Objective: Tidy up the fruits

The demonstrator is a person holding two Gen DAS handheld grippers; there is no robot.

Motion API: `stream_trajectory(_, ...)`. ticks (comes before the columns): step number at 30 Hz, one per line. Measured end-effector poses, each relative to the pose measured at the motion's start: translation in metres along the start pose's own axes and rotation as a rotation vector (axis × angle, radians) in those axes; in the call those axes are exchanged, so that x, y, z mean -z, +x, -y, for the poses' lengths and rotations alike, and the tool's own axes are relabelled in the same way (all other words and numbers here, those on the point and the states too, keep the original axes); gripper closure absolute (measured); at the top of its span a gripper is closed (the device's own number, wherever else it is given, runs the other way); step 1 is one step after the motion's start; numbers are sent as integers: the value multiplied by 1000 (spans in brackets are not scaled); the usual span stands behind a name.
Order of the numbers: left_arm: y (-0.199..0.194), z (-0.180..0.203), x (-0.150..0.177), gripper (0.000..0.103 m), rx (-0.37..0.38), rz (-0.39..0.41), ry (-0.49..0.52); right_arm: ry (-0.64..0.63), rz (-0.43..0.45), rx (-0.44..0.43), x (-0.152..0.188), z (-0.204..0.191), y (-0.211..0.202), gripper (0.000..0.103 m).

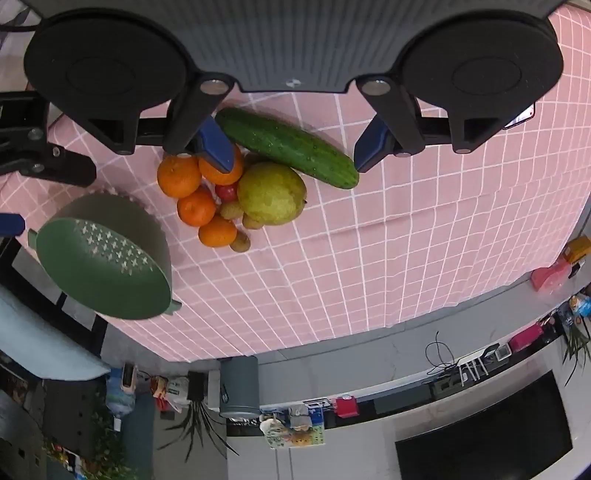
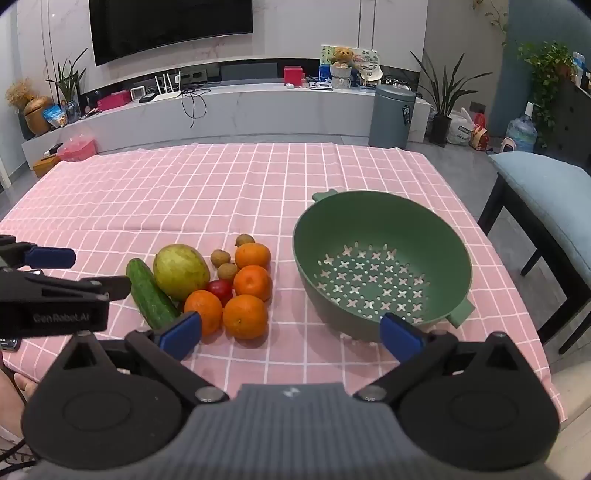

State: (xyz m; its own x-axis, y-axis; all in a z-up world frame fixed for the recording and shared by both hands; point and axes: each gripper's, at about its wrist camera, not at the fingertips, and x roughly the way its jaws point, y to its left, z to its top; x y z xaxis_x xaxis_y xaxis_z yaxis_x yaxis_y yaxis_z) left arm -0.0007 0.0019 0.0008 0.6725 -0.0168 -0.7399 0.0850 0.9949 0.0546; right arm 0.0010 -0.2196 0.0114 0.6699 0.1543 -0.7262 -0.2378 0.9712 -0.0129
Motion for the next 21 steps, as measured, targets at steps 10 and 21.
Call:
stream_trajectory(10, 8, 5, 4, 16, -29, -32, 27, 10, -14, 15, 2, 1, 4, 4)
stream_trajectory(21, 7, 4, 2, 16, -16, -31, 13, 13, -24, 15, 1, 0, 5, 4)
